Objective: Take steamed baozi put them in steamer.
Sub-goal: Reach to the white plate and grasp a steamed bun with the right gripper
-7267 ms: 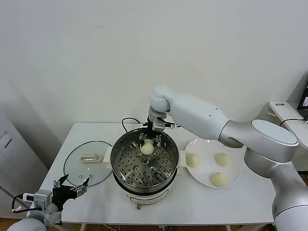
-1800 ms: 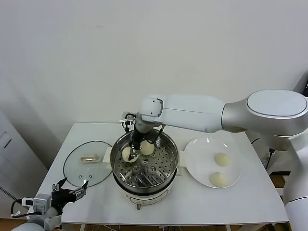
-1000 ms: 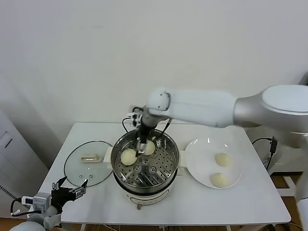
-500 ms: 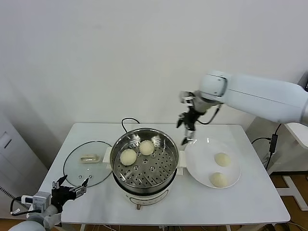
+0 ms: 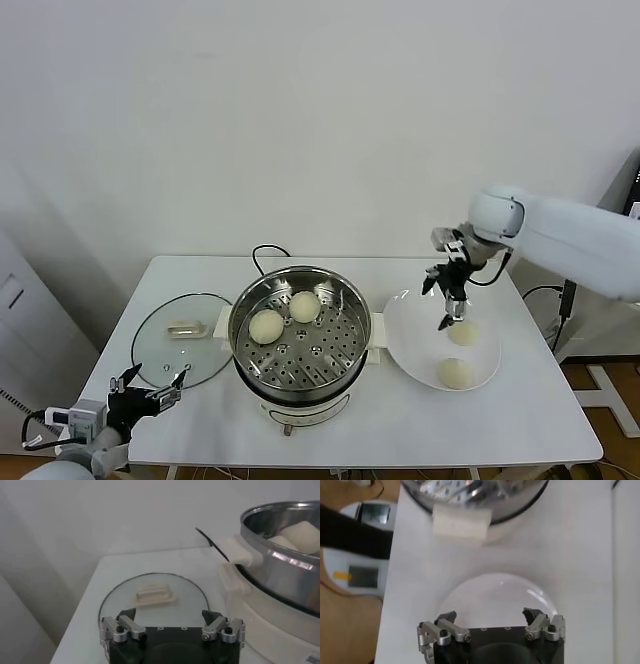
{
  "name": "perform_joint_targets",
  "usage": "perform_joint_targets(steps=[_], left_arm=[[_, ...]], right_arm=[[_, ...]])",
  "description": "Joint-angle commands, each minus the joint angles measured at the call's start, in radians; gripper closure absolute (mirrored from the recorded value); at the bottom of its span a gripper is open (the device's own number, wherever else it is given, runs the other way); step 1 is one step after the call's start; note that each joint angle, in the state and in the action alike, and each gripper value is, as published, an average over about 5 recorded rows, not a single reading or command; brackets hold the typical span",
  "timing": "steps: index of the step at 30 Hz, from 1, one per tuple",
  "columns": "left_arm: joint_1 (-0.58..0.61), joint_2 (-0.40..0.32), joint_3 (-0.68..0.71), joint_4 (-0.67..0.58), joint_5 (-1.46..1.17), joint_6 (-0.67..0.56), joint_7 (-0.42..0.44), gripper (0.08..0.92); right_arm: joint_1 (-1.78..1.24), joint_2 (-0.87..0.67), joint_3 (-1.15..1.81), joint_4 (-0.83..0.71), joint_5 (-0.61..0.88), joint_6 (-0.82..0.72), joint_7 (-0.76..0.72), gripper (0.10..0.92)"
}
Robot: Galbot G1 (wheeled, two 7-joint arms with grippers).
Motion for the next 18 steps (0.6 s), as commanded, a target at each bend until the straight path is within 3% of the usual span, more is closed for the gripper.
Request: perform_joint_targets(steps=[1,18], left_arm=[[0.001,-0.001,-0.001,-0.004,0.001,0.002,-0.001,0.177],[-0.001,0.005,0.003,-0.005,0.001,0.005,-0.001,0.177]], right_arm=[[-0.199,-0.047,0.117,-0.042,-0.159,0.079,-0.027,0.203],[-0.360,-0.036,0.233,-0.079,-0.205,0.104,-0.023,0.203]])
